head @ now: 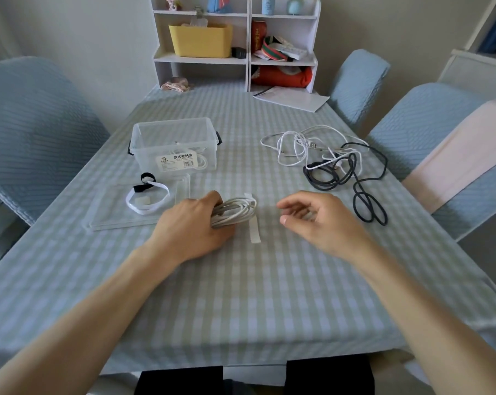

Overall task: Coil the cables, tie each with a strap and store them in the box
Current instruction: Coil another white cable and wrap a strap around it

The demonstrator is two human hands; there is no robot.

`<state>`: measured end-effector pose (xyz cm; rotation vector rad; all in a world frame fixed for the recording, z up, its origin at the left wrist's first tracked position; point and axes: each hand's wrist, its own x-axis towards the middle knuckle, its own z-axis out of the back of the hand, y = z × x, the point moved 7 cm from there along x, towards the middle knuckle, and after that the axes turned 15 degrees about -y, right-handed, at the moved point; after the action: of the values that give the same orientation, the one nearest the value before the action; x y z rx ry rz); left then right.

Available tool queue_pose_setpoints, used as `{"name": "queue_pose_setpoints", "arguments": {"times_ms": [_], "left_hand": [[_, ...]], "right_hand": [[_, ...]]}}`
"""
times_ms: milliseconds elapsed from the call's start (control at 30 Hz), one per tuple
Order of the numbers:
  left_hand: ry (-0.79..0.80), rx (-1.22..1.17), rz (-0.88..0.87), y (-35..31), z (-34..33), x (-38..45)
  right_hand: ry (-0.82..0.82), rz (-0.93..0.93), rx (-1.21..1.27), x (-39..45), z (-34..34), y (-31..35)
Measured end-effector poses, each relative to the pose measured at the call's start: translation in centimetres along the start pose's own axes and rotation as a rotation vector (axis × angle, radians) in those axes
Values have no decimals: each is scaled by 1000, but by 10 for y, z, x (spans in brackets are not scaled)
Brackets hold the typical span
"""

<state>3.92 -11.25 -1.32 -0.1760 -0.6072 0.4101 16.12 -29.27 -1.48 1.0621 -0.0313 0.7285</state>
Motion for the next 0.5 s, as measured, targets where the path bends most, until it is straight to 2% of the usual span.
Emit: {"name": "queue_pose_setpoints", "arguments": {"times_ms": [133, 367, 500], "left_hand": [[65, -3, -92, -13, -6, 6], [121, 112, -171, -32, -20, 22], [158, -51, -173, -26, -18, 21]], "right_hand": [[124, 92, -69, 12, -12, 5], [203, 245, 37, 21, -35, 16], [220, 338, -34, 19, -40, 10]]}}
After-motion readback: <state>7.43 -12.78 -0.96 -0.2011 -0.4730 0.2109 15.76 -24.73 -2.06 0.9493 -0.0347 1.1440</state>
